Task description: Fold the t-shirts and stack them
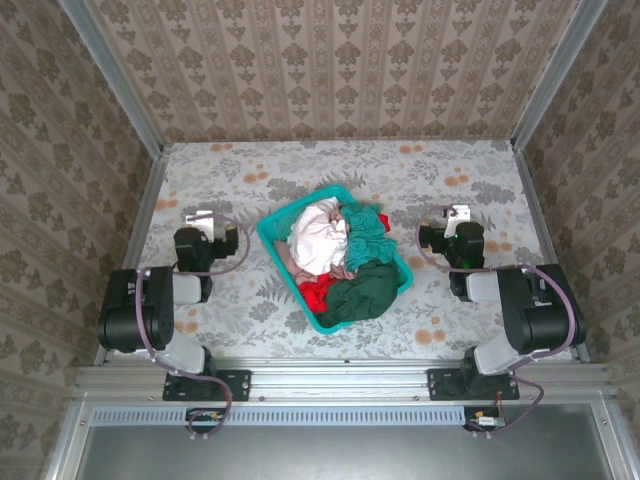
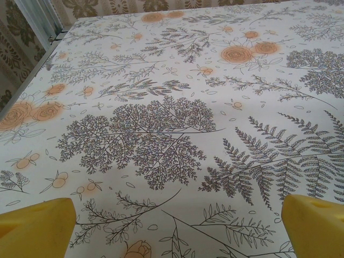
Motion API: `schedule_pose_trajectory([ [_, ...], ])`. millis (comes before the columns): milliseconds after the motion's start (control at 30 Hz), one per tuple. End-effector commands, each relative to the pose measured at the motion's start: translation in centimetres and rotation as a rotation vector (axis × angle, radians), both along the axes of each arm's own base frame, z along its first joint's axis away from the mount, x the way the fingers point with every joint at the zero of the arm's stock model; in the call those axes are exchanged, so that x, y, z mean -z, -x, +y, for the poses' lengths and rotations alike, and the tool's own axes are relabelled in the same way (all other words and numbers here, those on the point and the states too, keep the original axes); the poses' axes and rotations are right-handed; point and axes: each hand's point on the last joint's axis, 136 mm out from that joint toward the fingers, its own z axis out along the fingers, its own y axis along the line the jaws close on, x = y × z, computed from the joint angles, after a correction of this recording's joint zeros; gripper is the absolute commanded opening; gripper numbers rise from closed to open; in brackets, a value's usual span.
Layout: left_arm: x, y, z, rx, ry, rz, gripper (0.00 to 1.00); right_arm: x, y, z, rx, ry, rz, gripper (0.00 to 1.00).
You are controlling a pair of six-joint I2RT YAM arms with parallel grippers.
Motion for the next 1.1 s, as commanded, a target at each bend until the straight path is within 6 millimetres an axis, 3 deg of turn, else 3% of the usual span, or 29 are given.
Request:
schedule_pose_trajectory([
  [0,-1.2,-0.7,-0.3,0.016,-0.012,-0.036,1.0,-1.1,-0.6,0.0,-0.007,-0.006,-0.031,1.0],
  [133,-1.6,-0.6,-0.9,0.022,-0.051,-0.049,1.0,-1.1,-0.6,0.1,-0.009,-0.004,-0.034,1.0],
  [200,-2.8,-0.4,-1.1,0.011,-0.088,-0.048,1.0,-1.9,-1.1,-0.1,0.003,-0.004,0.013,1.0],
  [233,-4.3,-0.4,-1.0,-0.034,-0.127,-0.035,1.0,-3.2,-1.2,-0.3,0.024,-0.004,0.073,1.0],
  [300,-8.2,0.0,-1.0,-0.102,-0.167,-0.021,1.0,-7.7,-1.3,-0.7,0.071,-0.054,0.104,1.0],
  [367,-12.1,0.9,-1.8,-0.089,-0.04,-0.001,1.0,-12.0,-1.0,0.8,0.02,-0.157,0.052,1.0],
  [400,-13.3,1.5,-2.1,-0.079,0.043,0.022,1.0,-13.2,-0.6,0.9,0.052,-0.25,0.035,1.0],
  [433,-14.5,2.1,-2.6,-0.056,0.143,0.038,1.0,-13.5,0.3,0.1,0.155,-0.376,0.038,1.0],
  [500,-16.5,2.8,-4.9,0.127,0.258,0.015,1.0,-12.1,2.6,-0.6,0.274,-0.525,0.123,1.0],
  [533,-17.1,3.0,-5.8,0.2,0.292,0.003,1.0,-11.9,2.9,1.2,0.166,-0.558,0.141,1.0],
  [600,-16.6,2.6,-5.5,0.165,0.328,0.033,1.0,-11.3,4.2,4.9,-0.016,-0.603,0.195,1.0],
  [733,-15.2,0.9,-5.0,0.119,0.283,0.206,1.0,-8.4,7.8,8.9,-0.054,-0.513,0.302,1.0],
  [800,-14.3,-0.1,-5.0,0.113,0.203,0.289,1.0,-7.1,9.2,9.3,-0.038,-0.493,0.333,1.0],
  [867,-13.1,-0.8,-6.6,0.181,0.055,0.359,0.95,-6.1,10.5,9.0,-0.025,-0.494,0.345,1.0],
  [967,-10.9,-0.7,-9.9,0.342,-0.129,0.453,0.9,-5.5,11.7,8.1,0.0,-0.473,0.337,1.0],
  [1067,-9.9,-0.3,-12.8,0.518,-0.12,0.513,0.78,-5.6,12.3,7.2,0.018,-0.444,0.308,1.0],
])
